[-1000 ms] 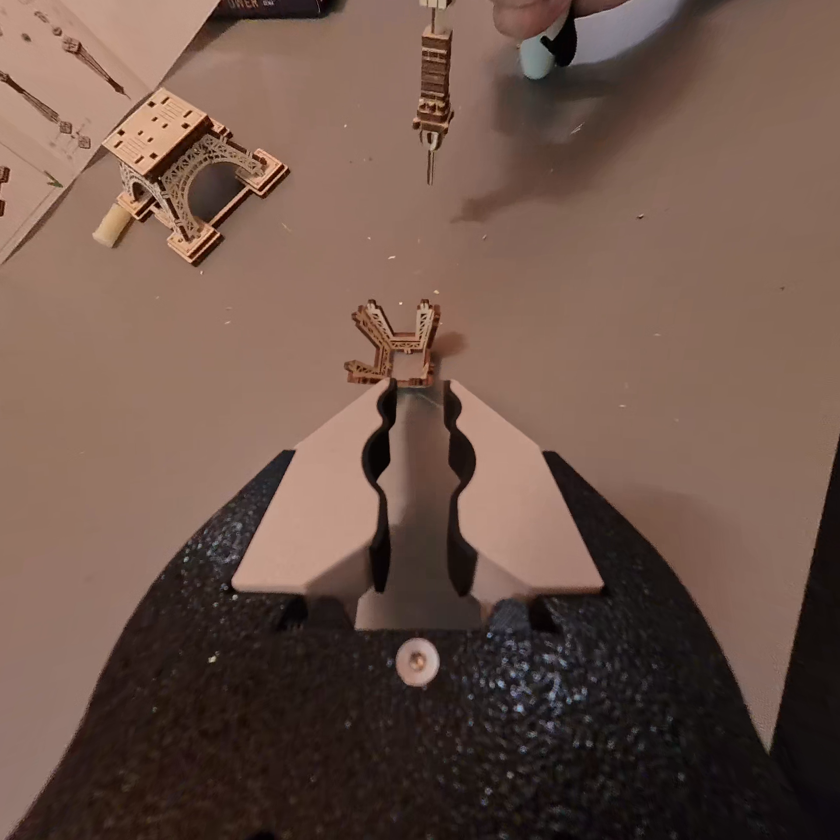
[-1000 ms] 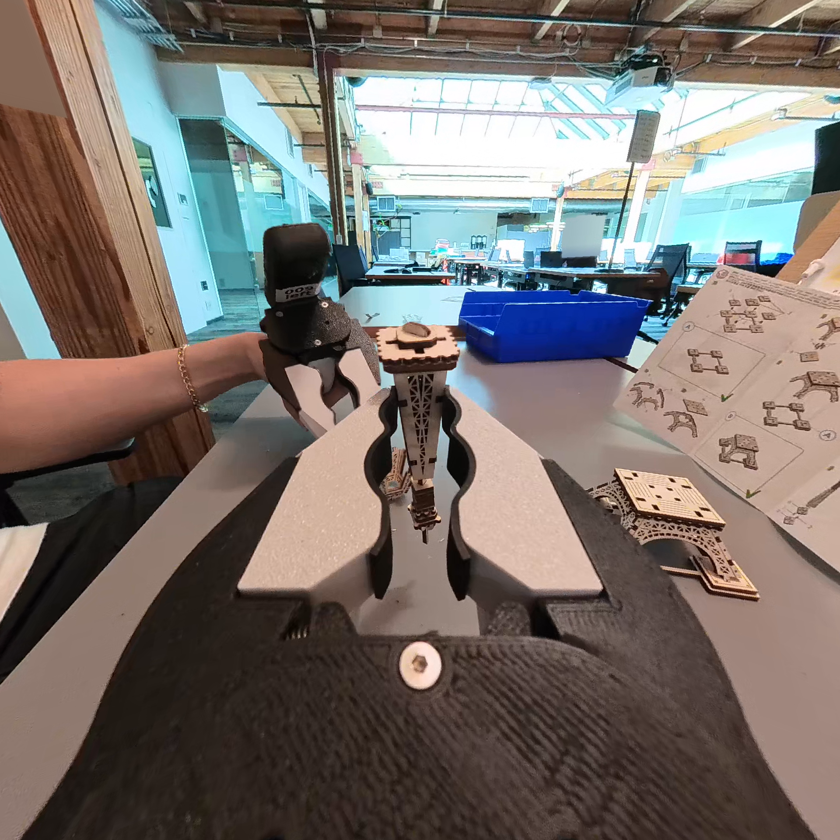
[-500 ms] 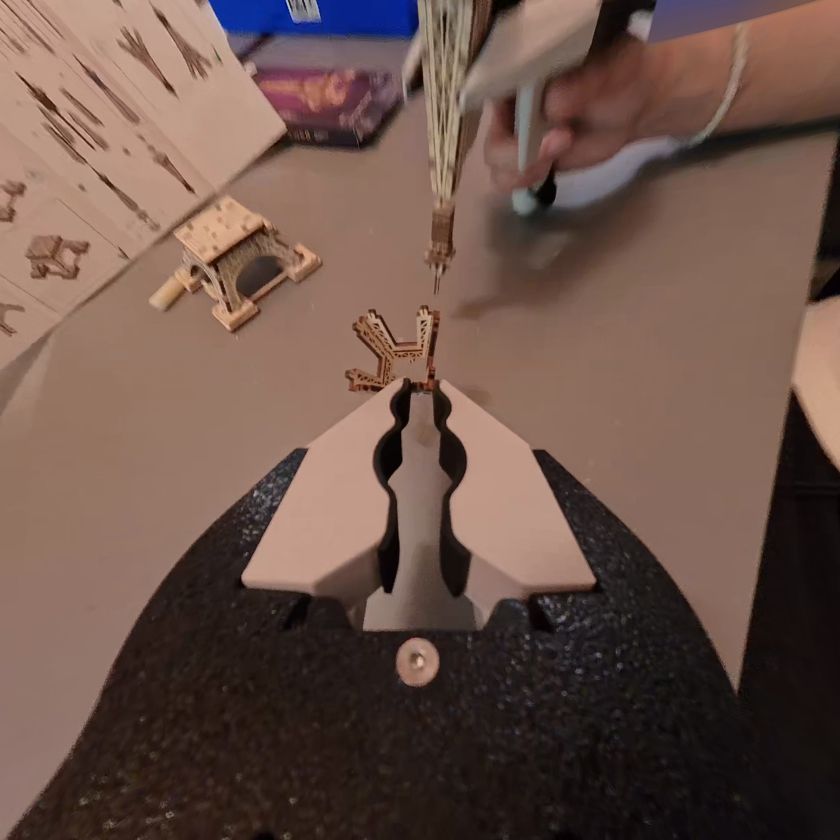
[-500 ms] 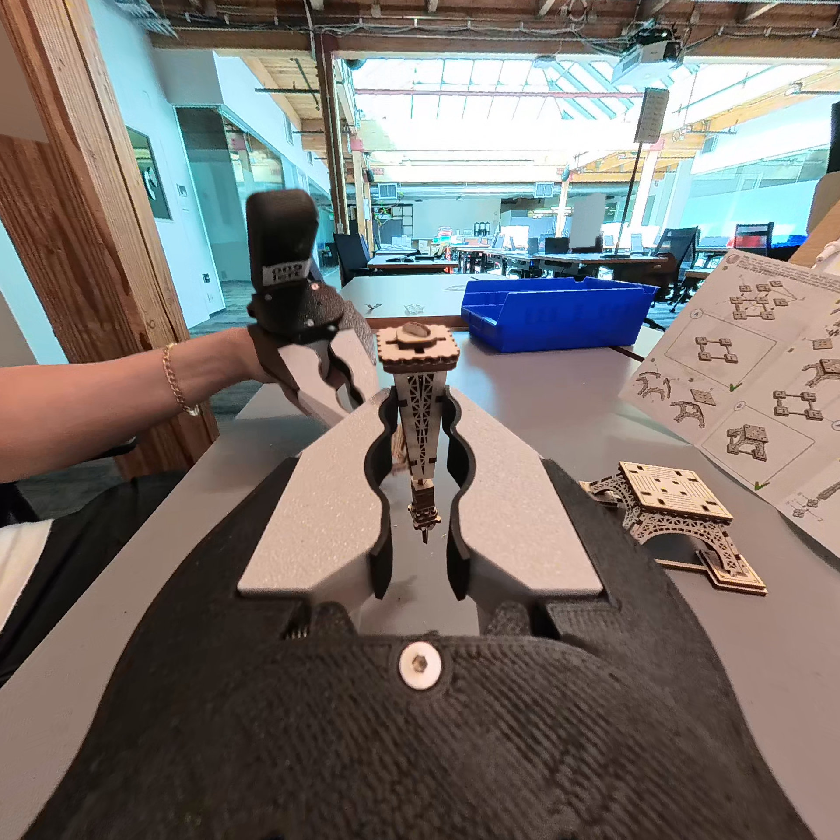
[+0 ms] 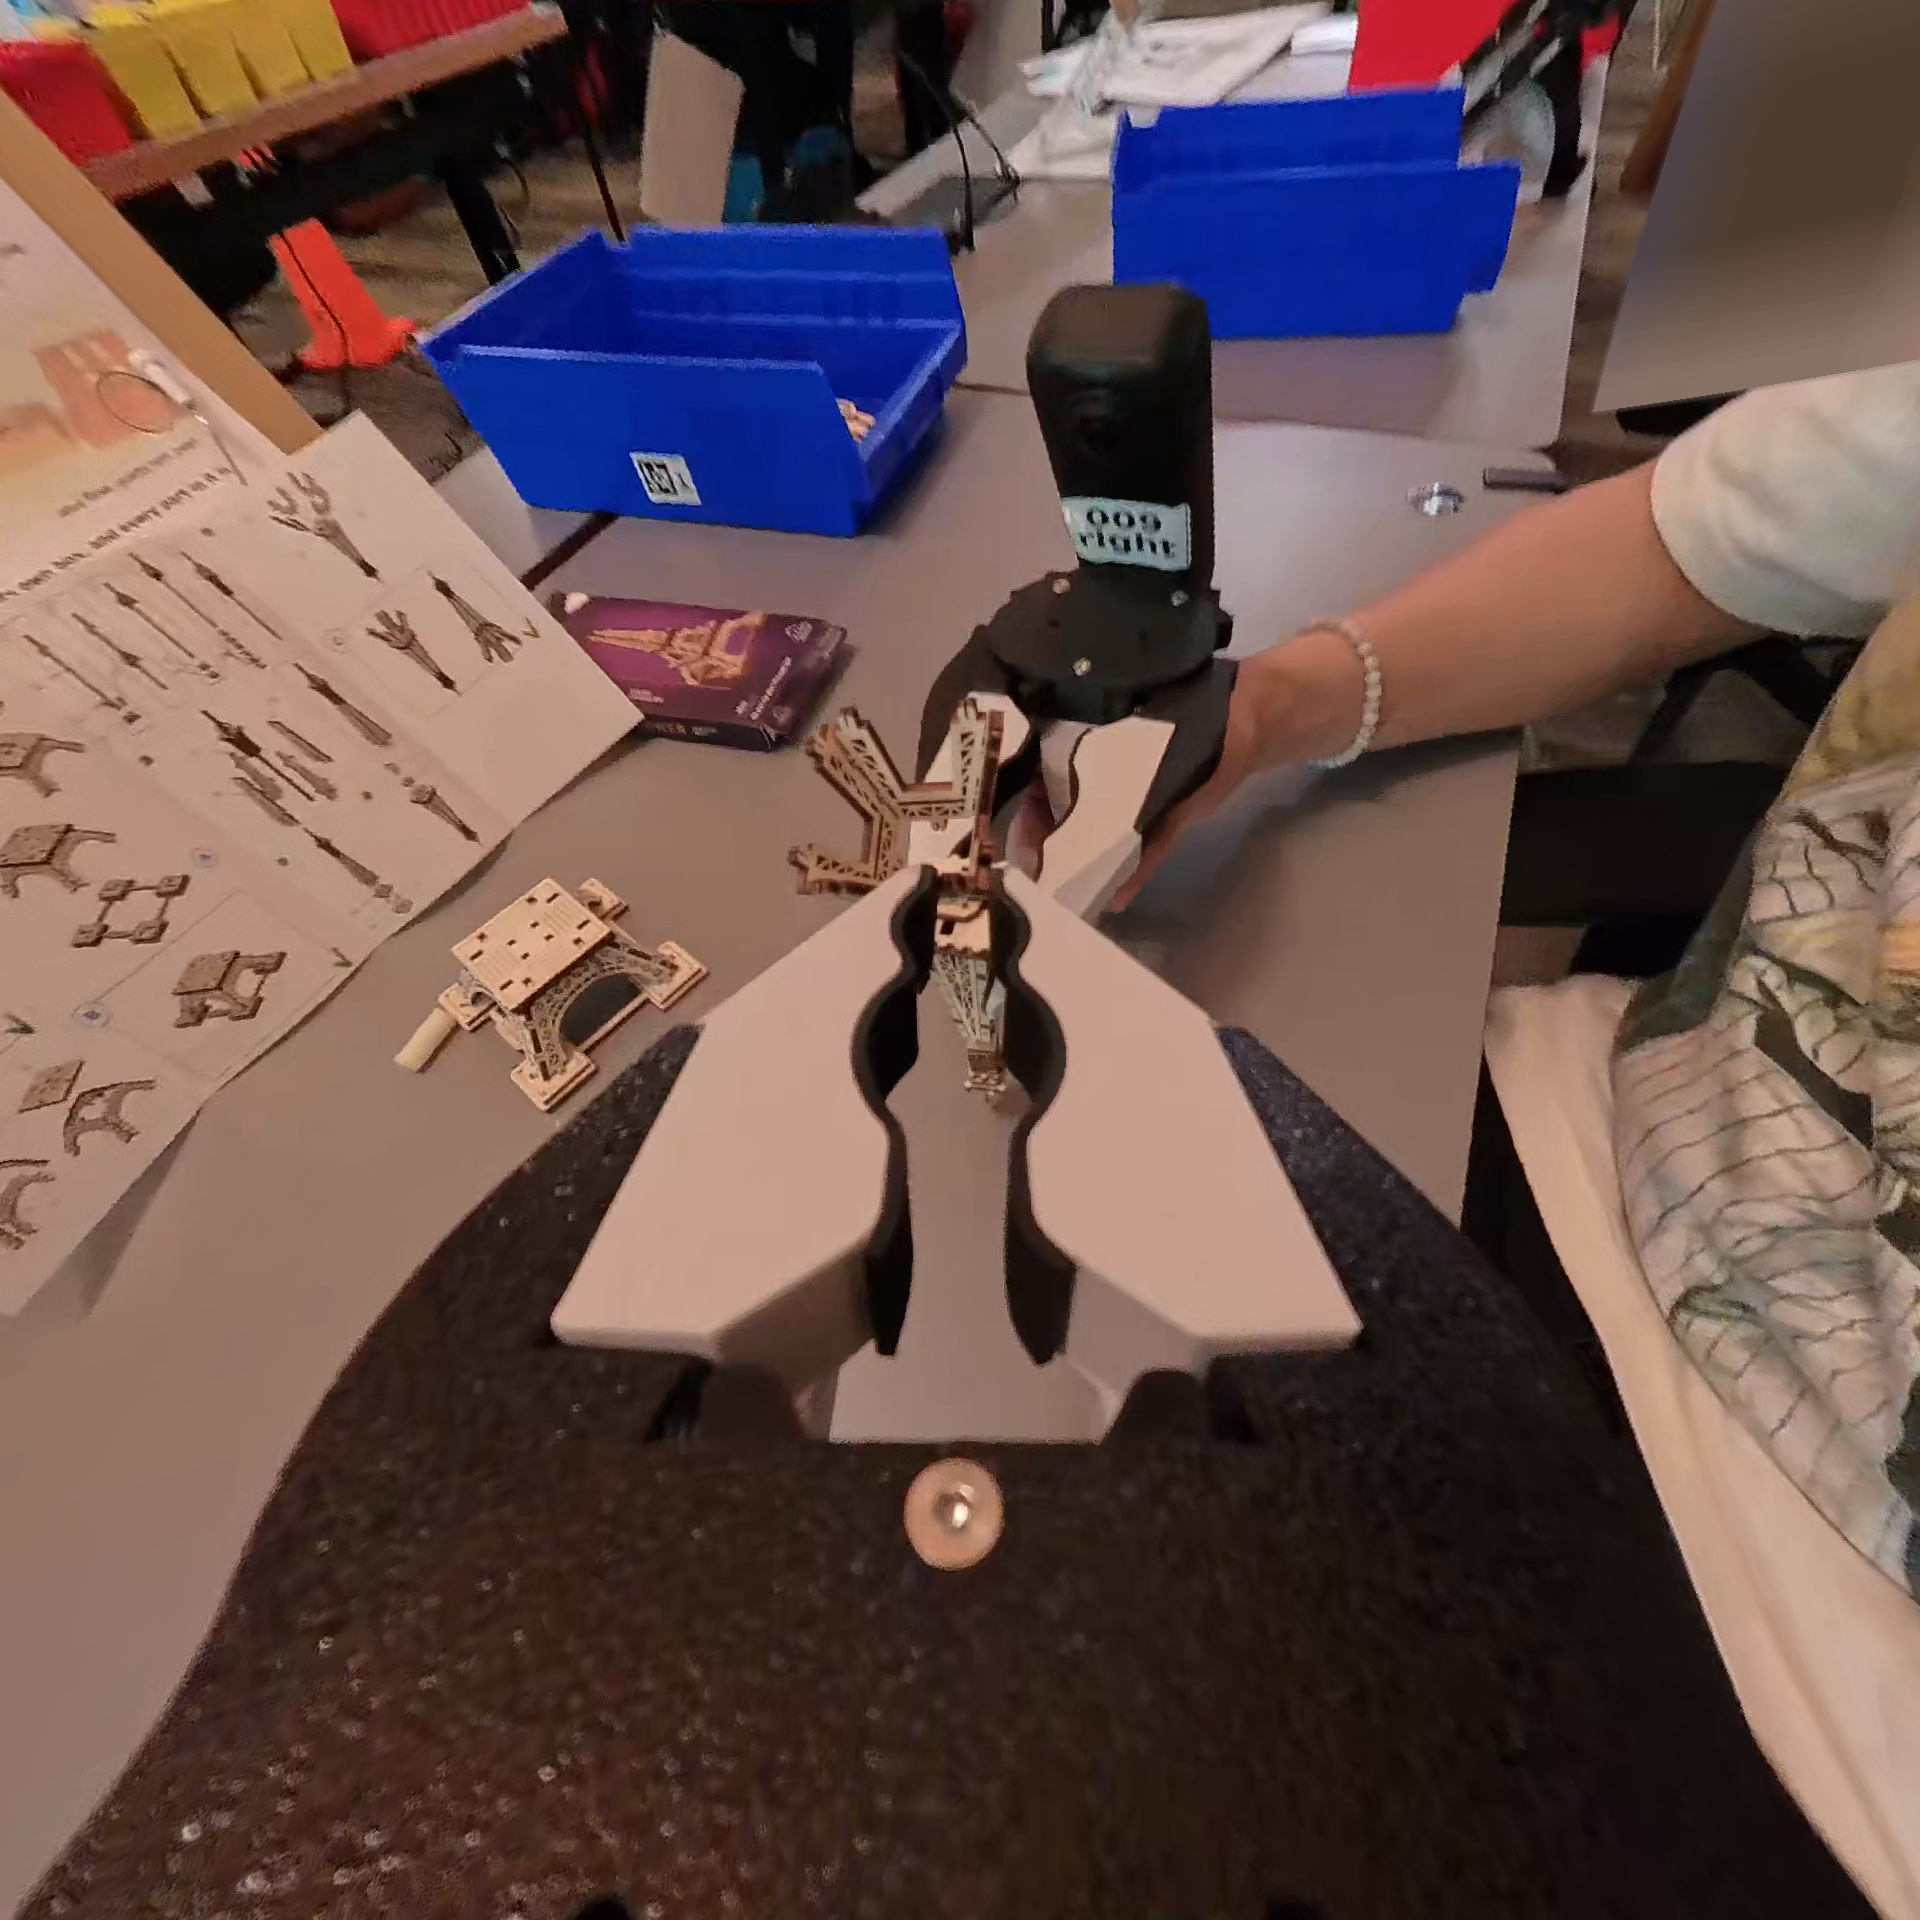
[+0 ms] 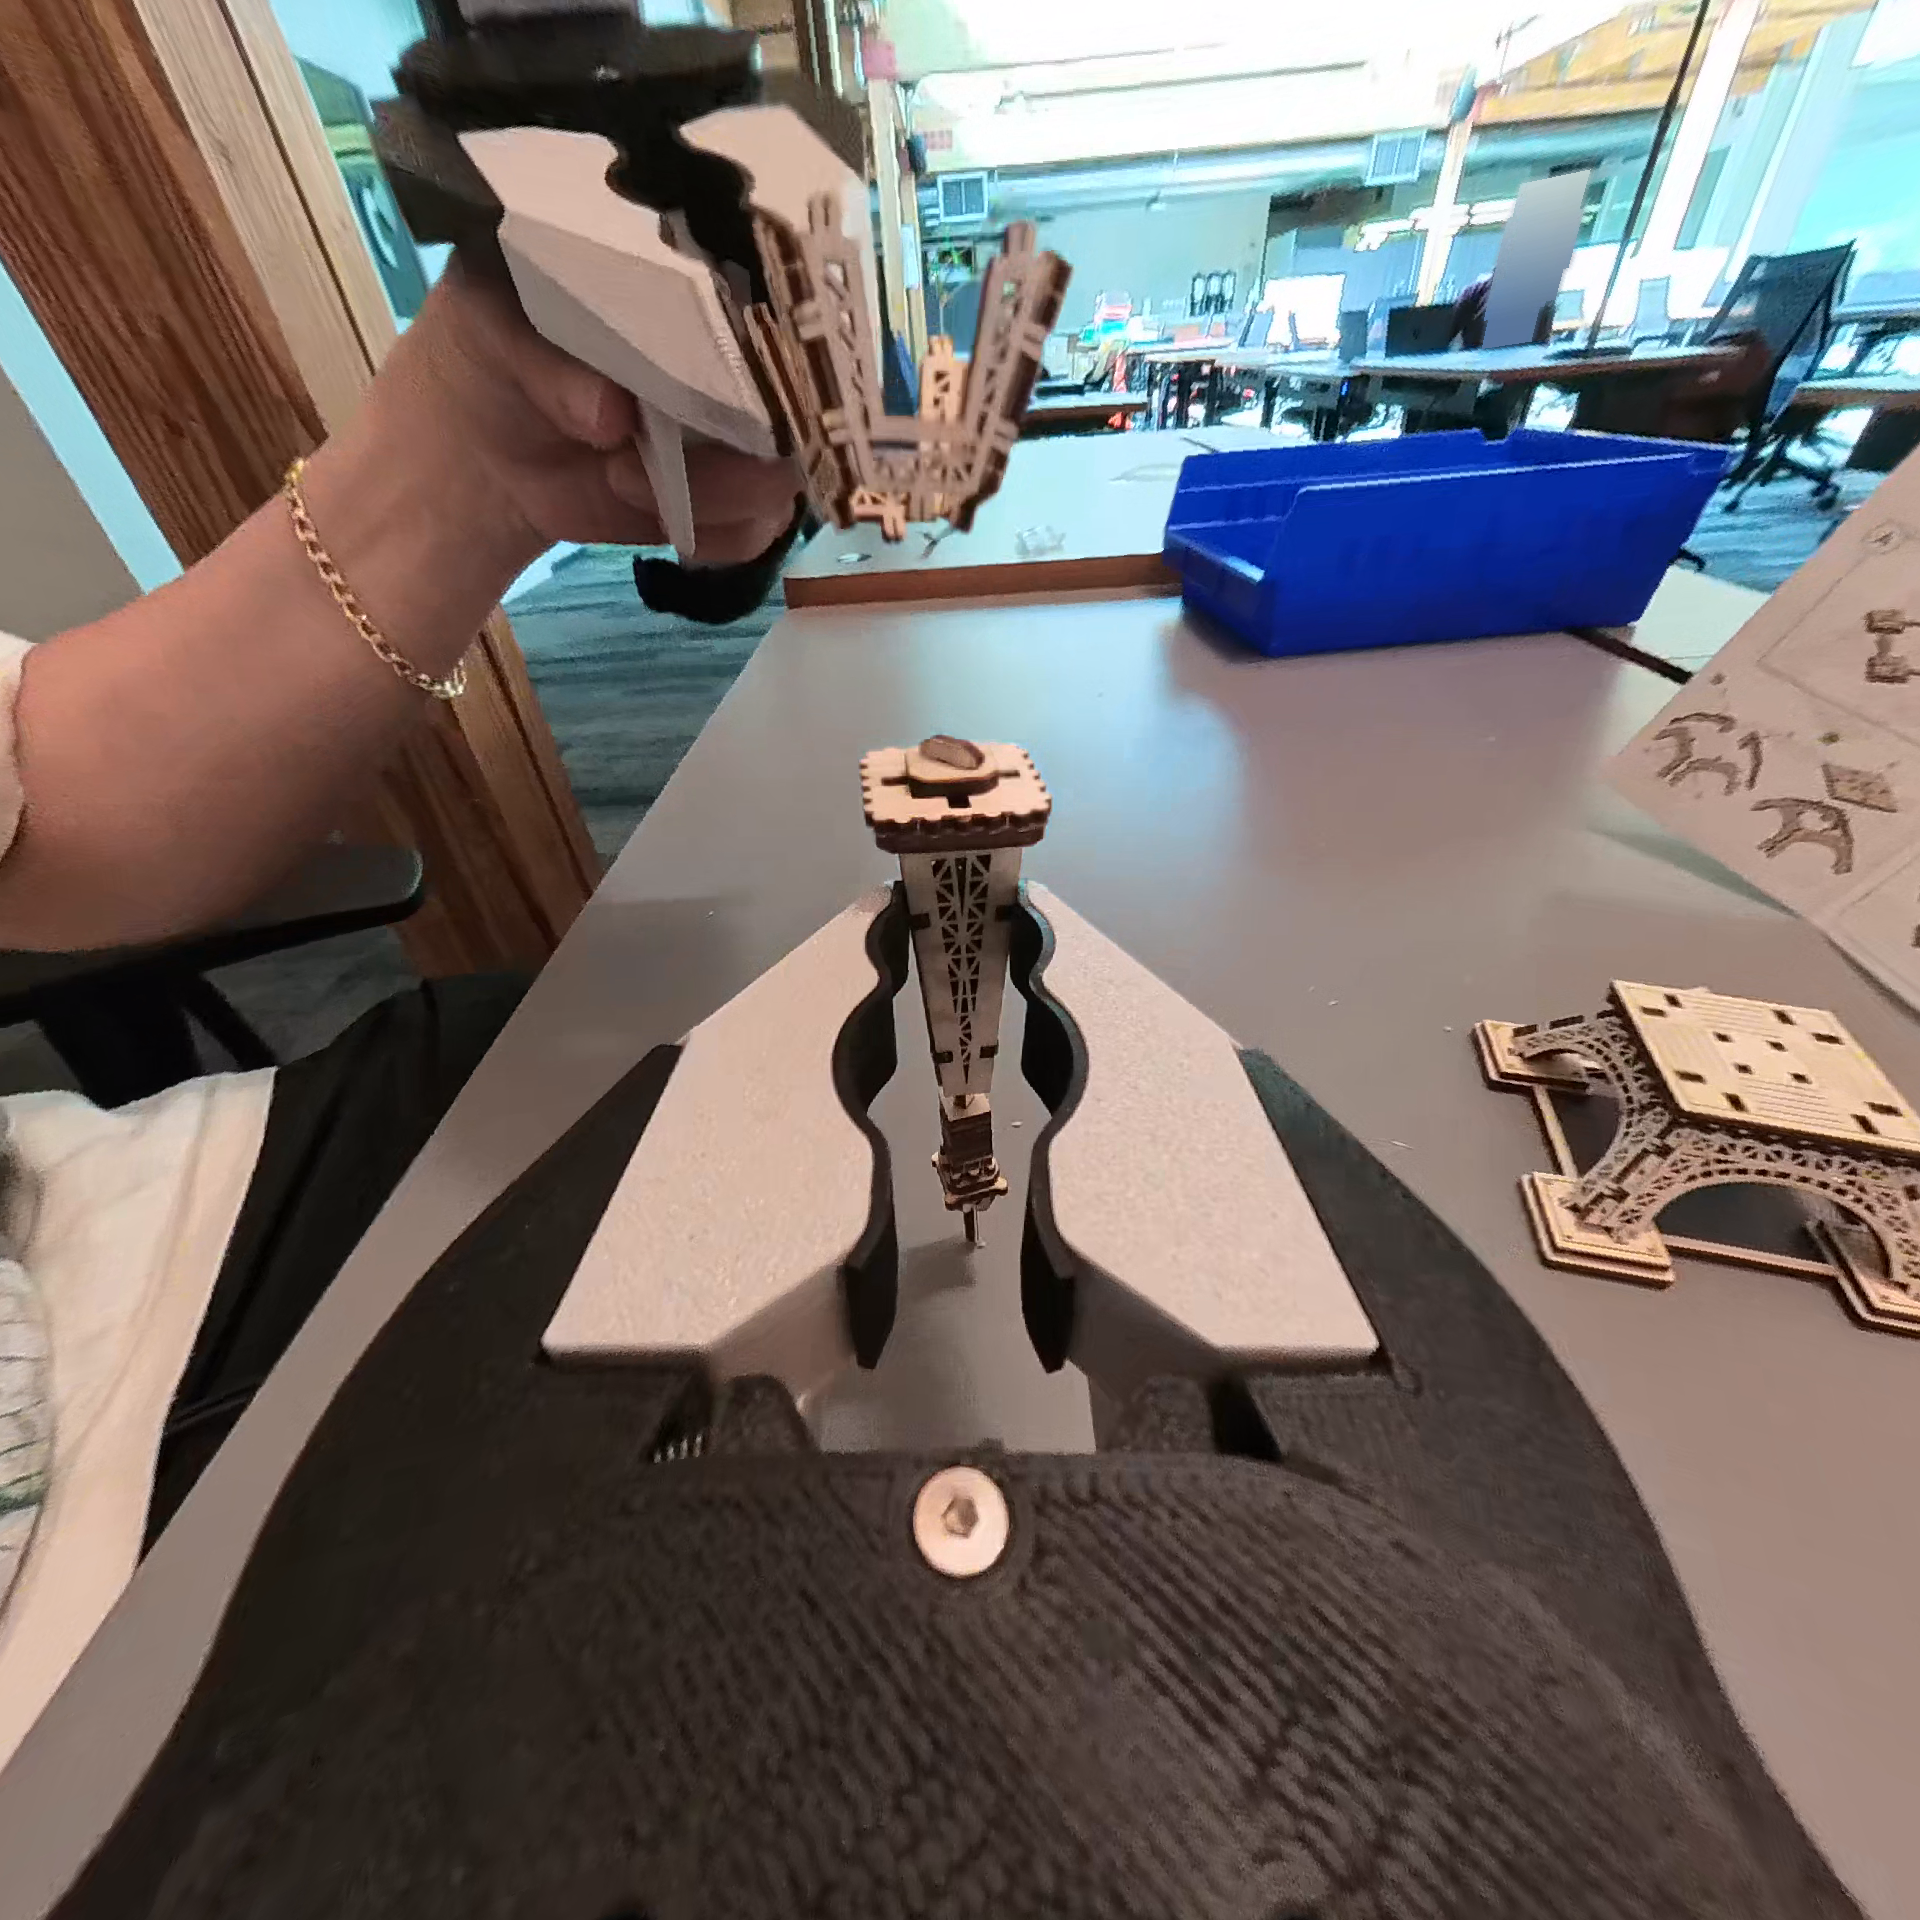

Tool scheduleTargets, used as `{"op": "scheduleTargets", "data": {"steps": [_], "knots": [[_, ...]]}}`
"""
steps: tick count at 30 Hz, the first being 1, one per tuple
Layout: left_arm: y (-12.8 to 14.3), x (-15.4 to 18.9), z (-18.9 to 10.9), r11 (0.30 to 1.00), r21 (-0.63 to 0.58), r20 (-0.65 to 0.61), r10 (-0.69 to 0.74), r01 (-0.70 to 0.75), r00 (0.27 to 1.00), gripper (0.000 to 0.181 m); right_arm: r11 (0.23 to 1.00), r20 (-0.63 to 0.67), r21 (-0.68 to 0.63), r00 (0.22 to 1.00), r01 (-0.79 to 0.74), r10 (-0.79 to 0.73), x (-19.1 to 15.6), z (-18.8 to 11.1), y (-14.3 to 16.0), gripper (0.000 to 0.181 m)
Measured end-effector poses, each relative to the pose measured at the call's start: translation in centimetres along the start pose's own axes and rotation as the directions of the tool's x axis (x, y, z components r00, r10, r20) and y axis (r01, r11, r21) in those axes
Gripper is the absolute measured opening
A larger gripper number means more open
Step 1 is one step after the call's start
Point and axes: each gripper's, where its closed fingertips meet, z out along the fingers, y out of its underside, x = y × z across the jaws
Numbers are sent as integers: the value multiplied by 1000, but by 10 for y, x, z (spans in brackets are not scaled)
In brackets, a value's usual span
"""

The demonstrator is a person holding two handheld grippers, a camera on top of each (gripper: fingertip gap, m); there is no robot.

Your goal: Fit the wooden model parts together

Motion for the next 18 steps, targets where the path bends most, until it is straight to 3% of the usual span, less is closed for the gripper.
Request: {"op": "scheduleTargets", "data": {"steps": [18], "knots": [[19,8,19,967,-237,-78,73,-89,994,7,998,46,-66,999,-20,23,-7,-1,3,17]]}}
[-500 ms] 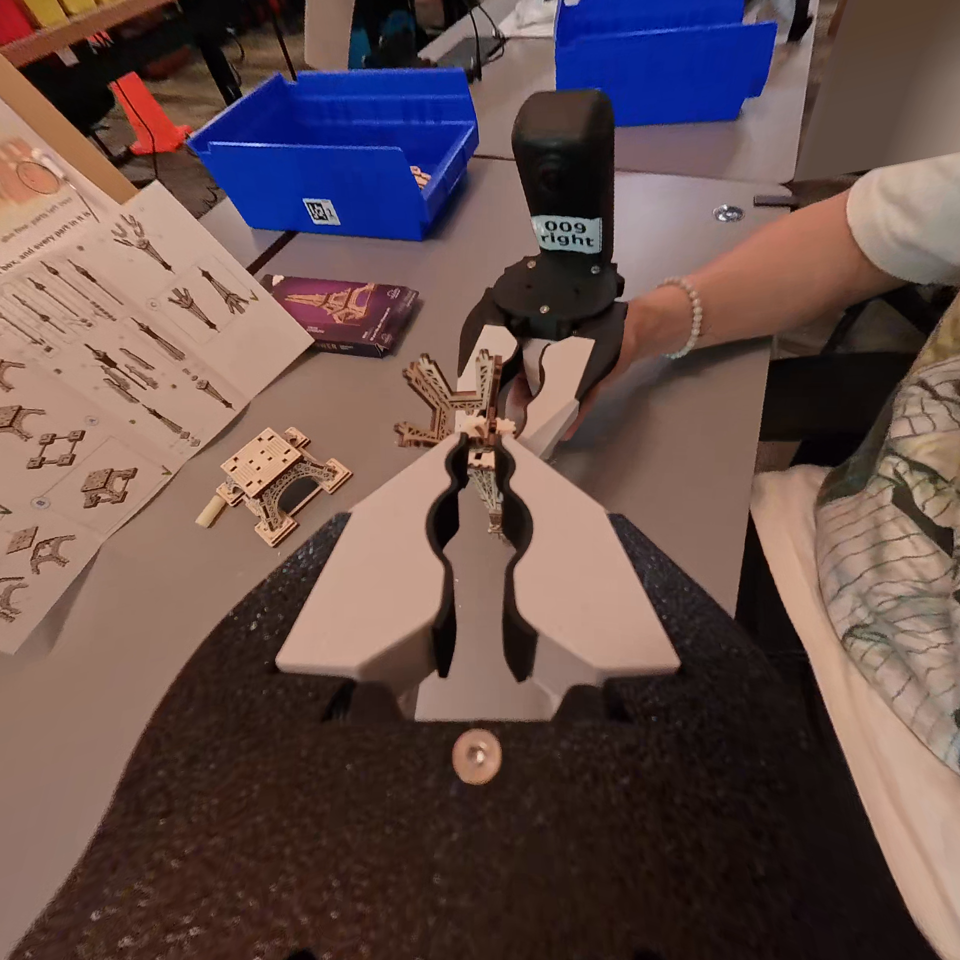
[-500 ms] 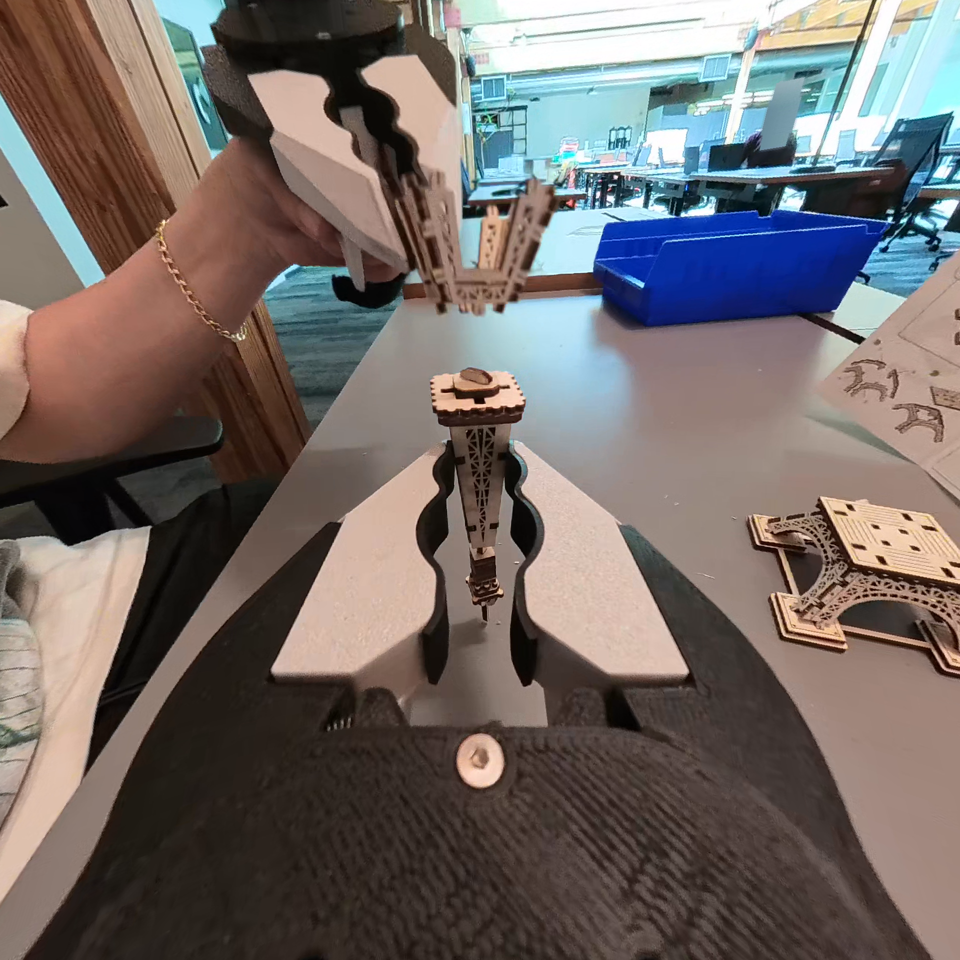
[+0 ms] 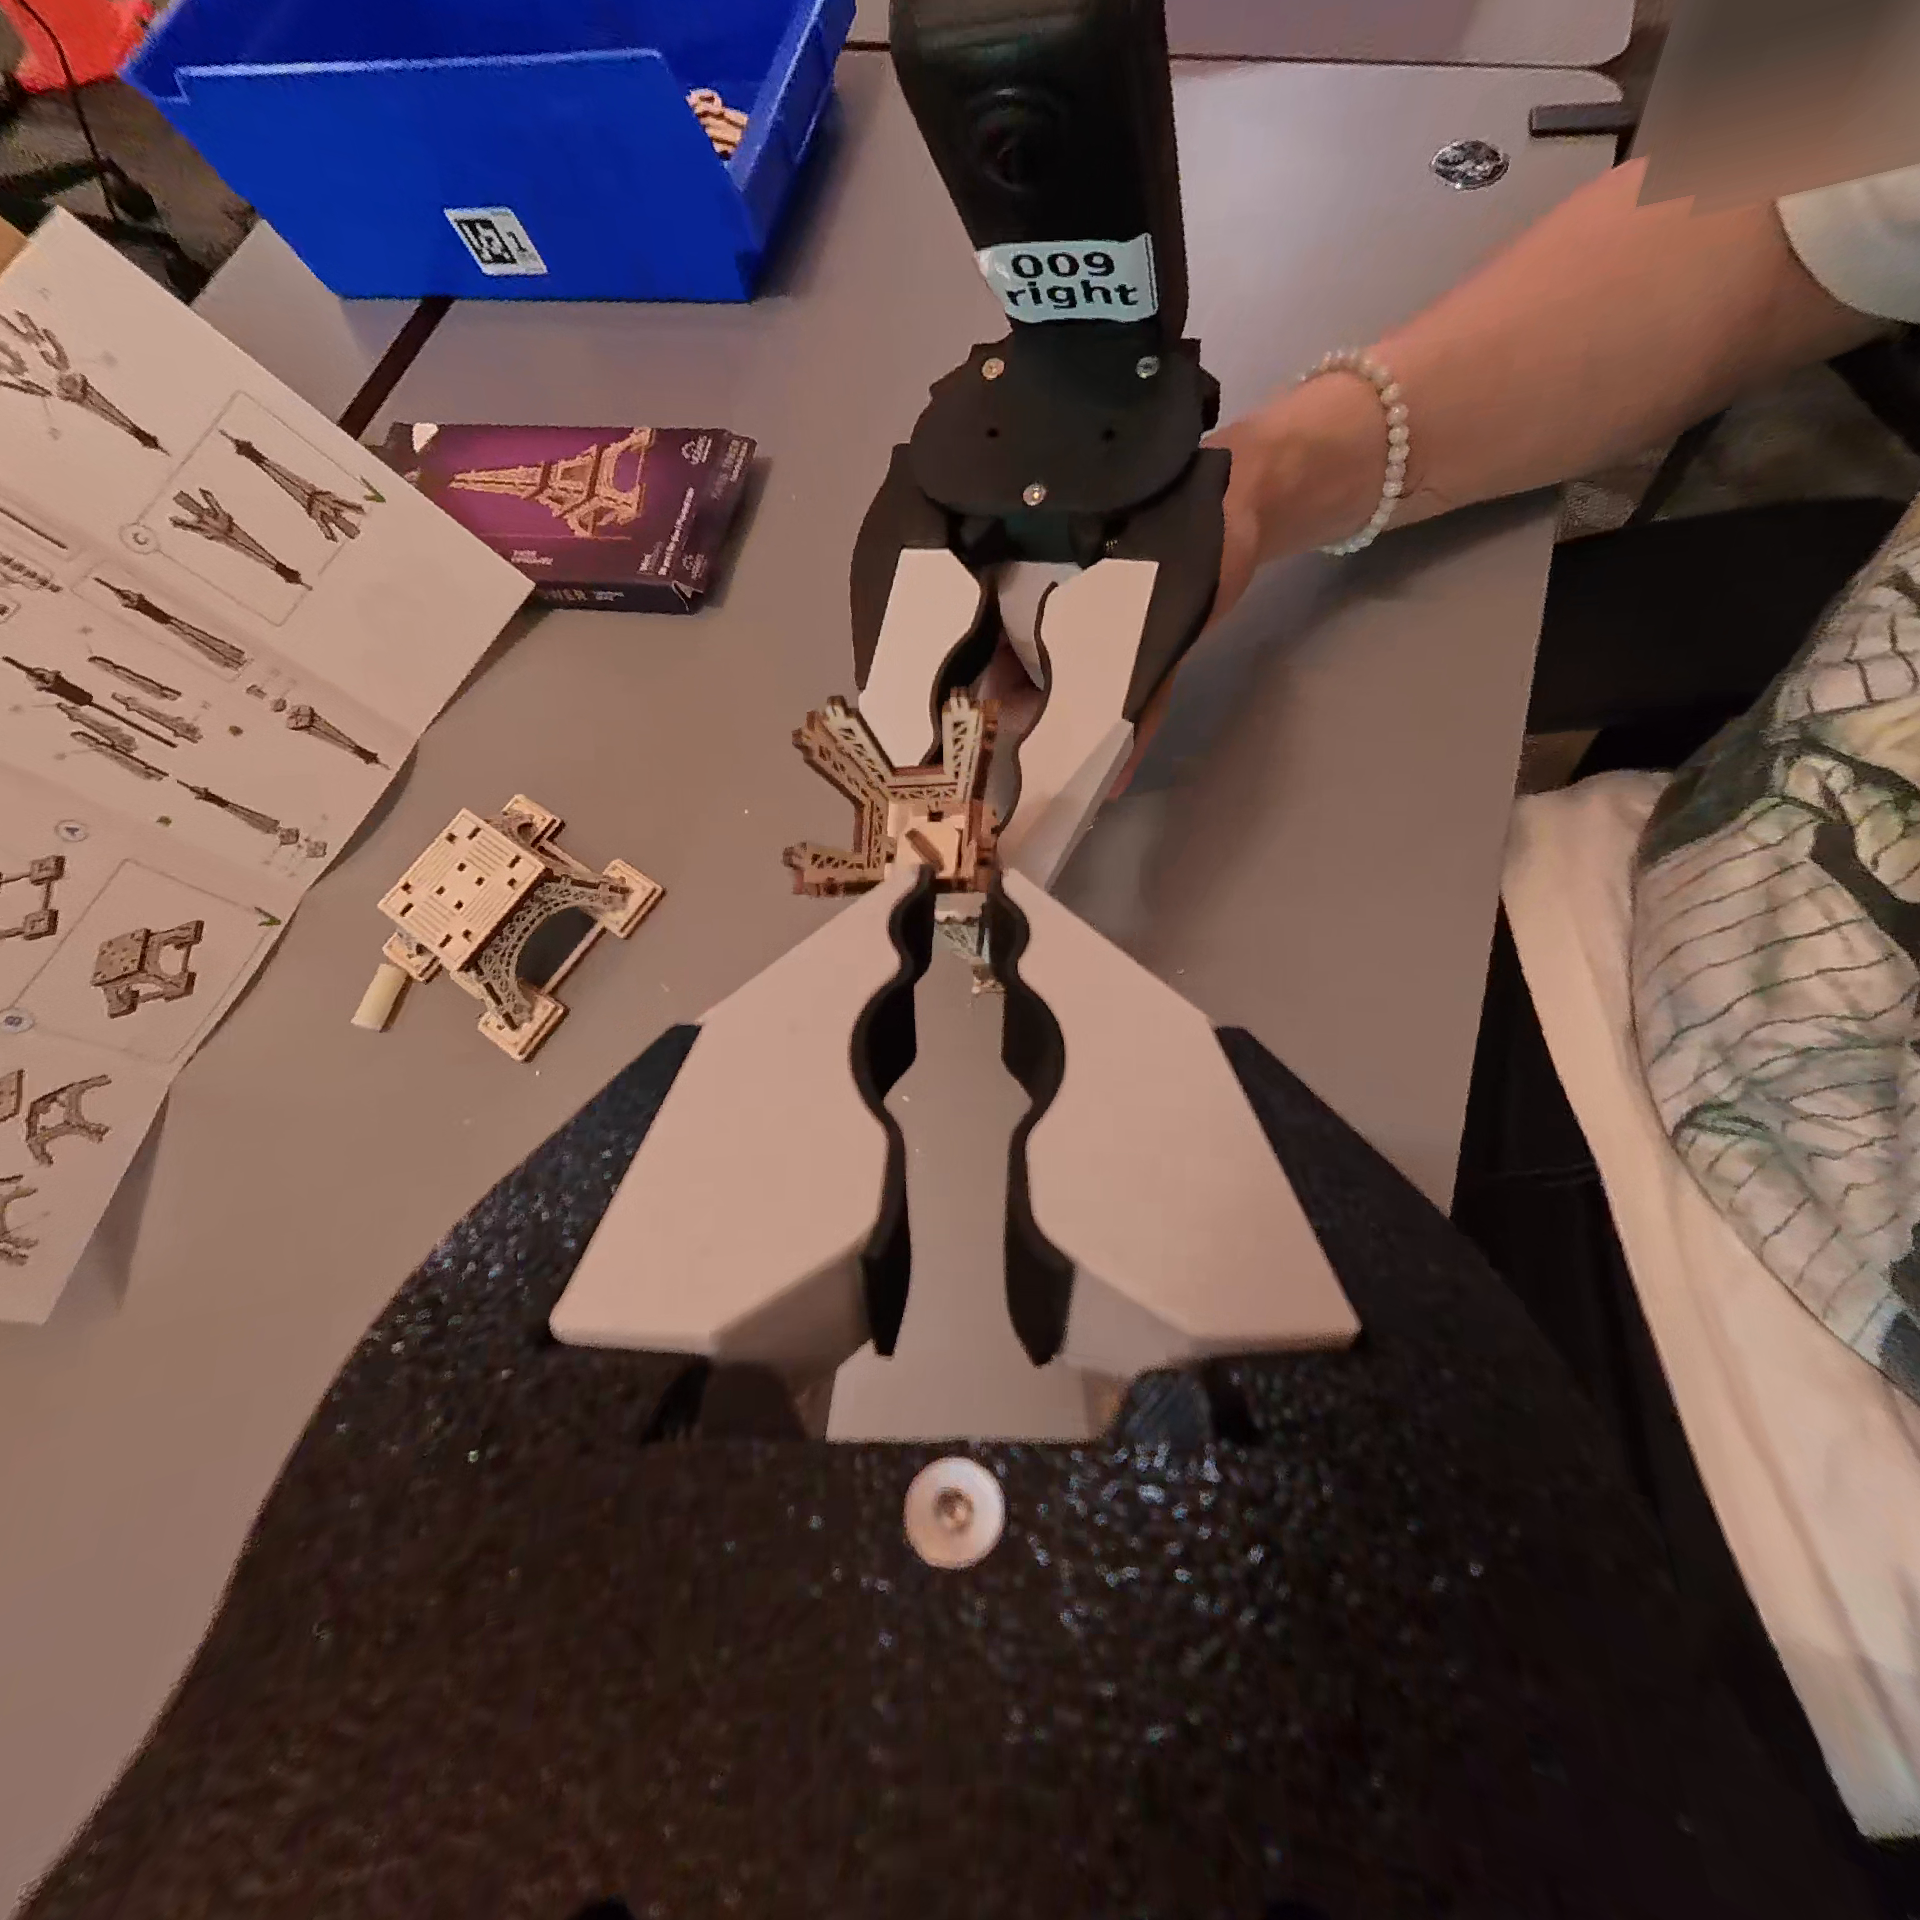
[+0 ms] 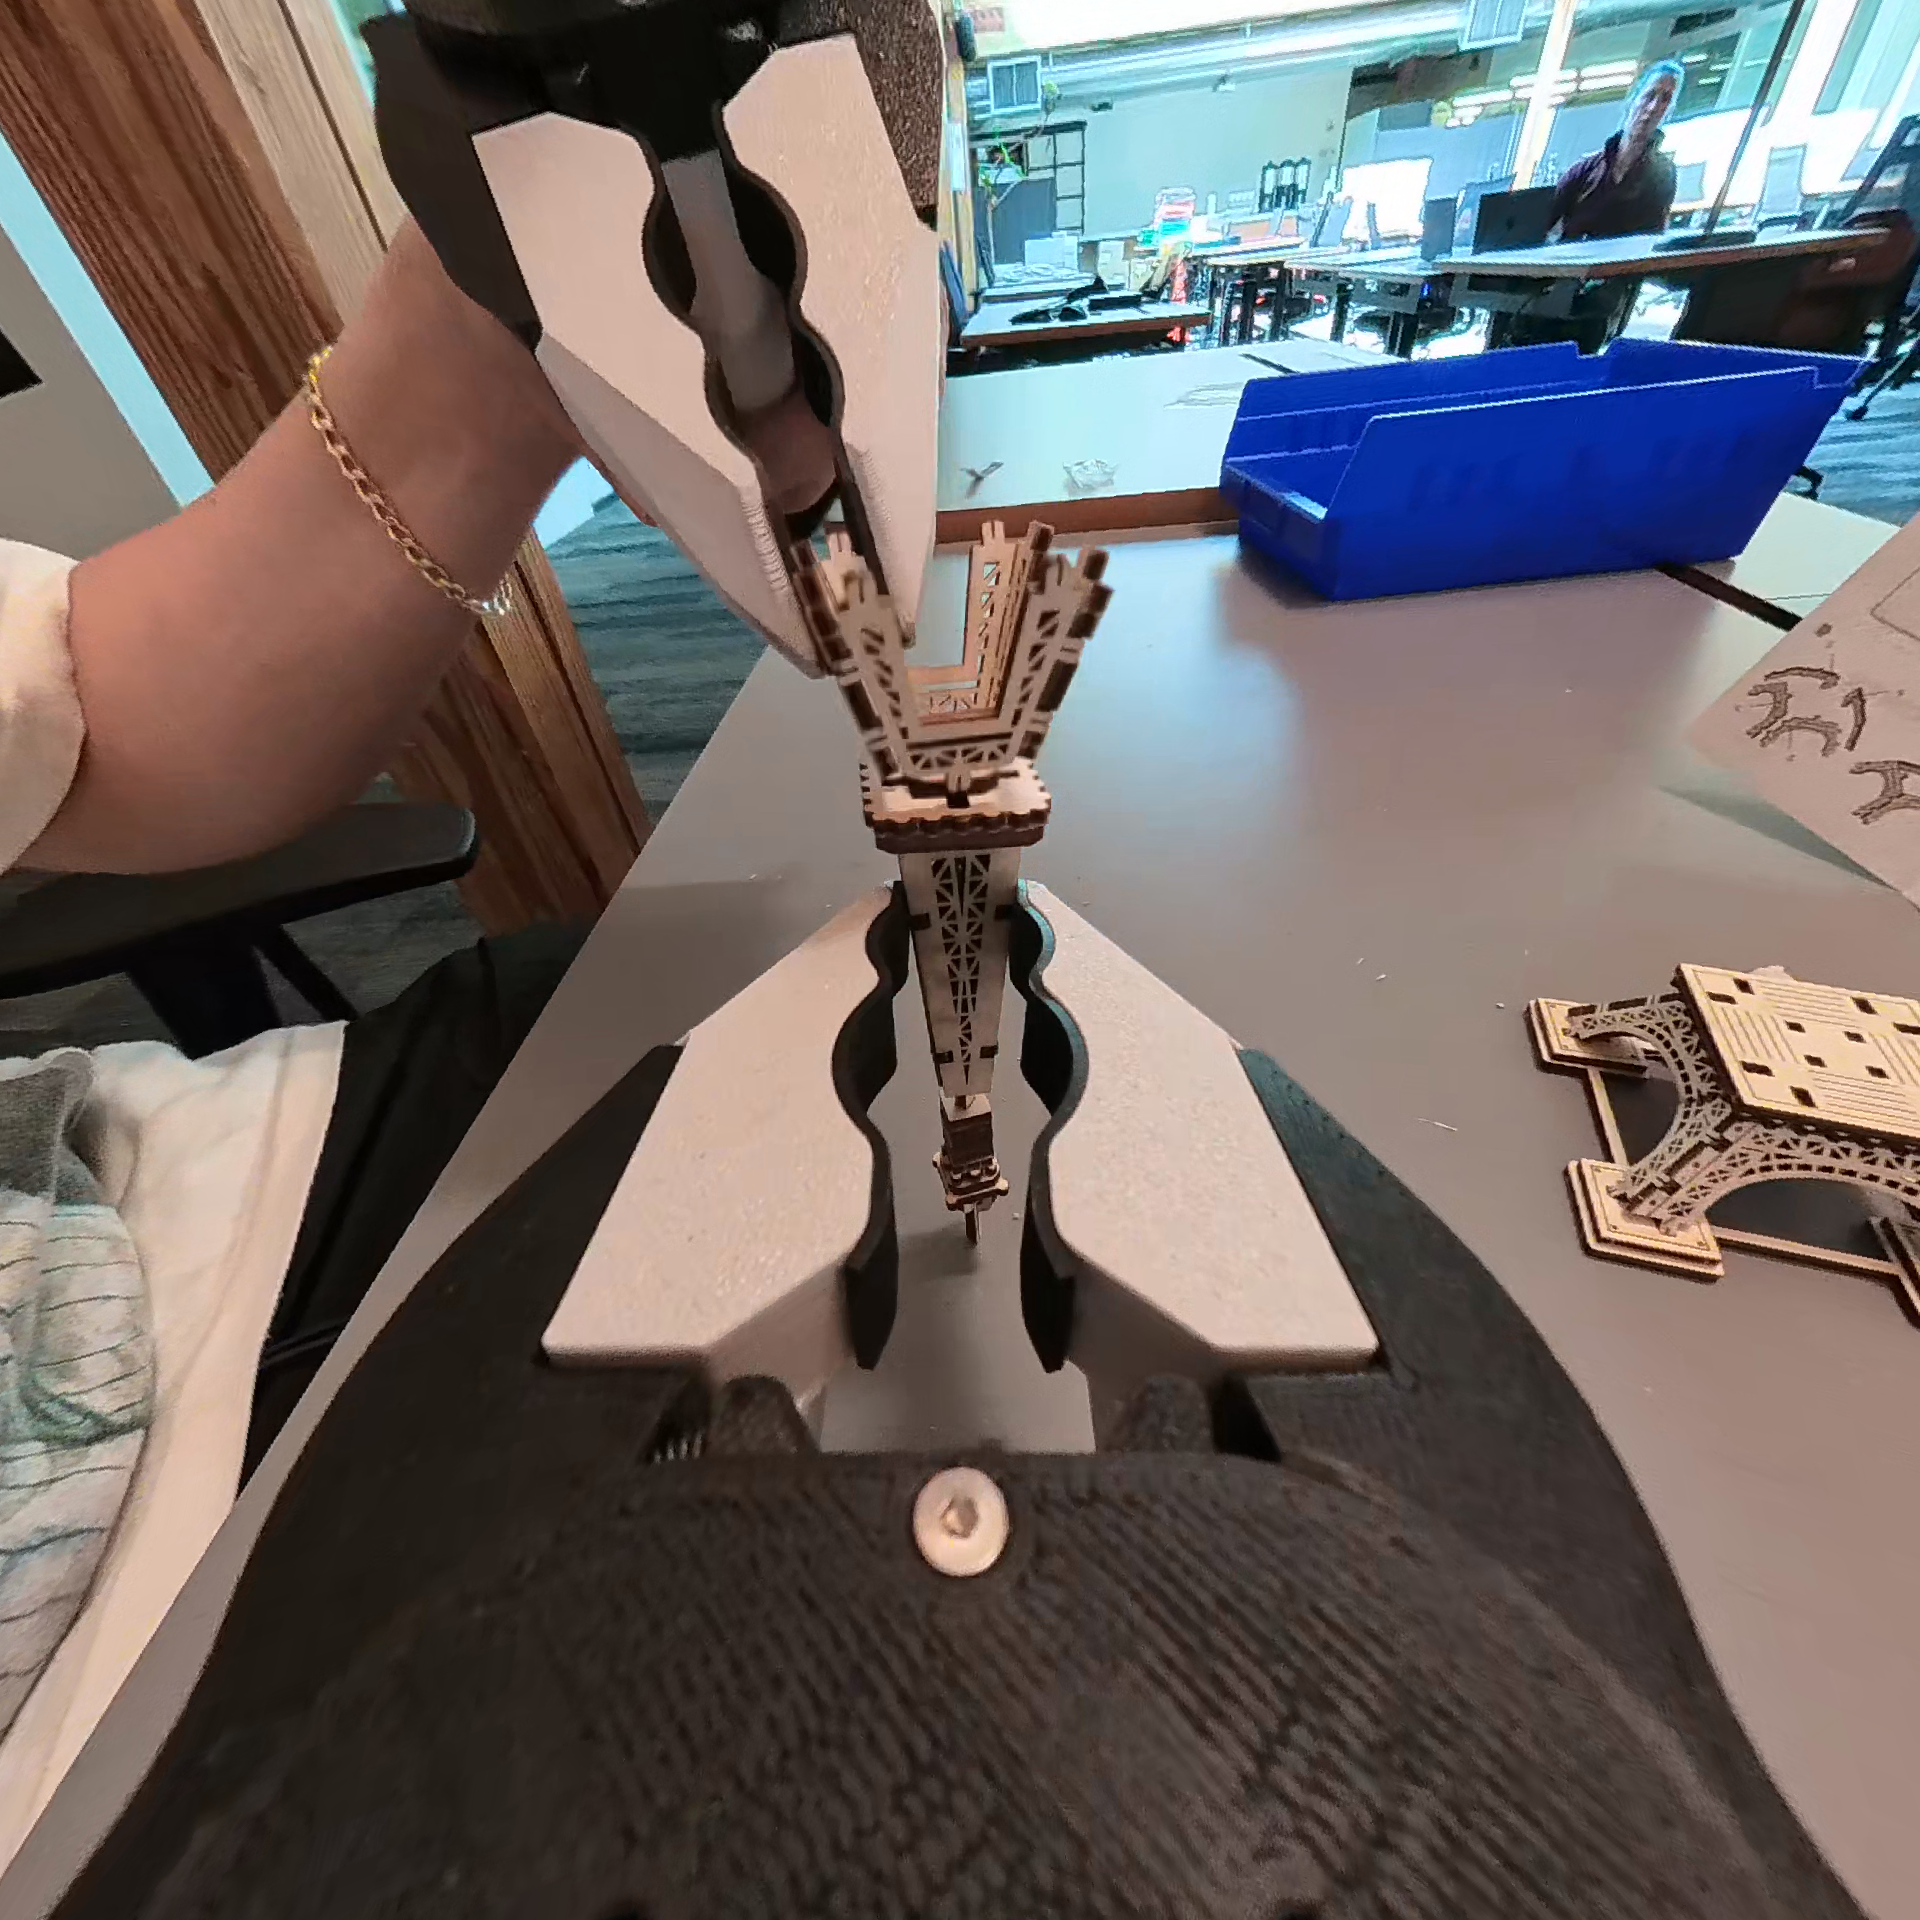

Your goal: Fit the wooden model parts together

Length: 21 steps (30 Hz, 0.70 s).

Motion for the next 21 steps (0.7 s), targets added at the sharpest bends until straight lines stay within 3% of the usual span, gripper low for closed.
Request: {"op": "scheduleTargets", "data": {"steps": [4,12,21], "knots": [[4,-2,-3,998,-49,-20,-43,42,999,7,1000,-3,12,1000,20,-20,0,-2,-2,17],[10,5,0,988,-152,-14,17,-19,1000,9,999,-6,0,999,52,-52,-2,-1,-2,17],[-7,3,-8,996,-86,40,26,-22,999,20,999,30,43,999,13,-15,-8,-2,-15,17]]}}
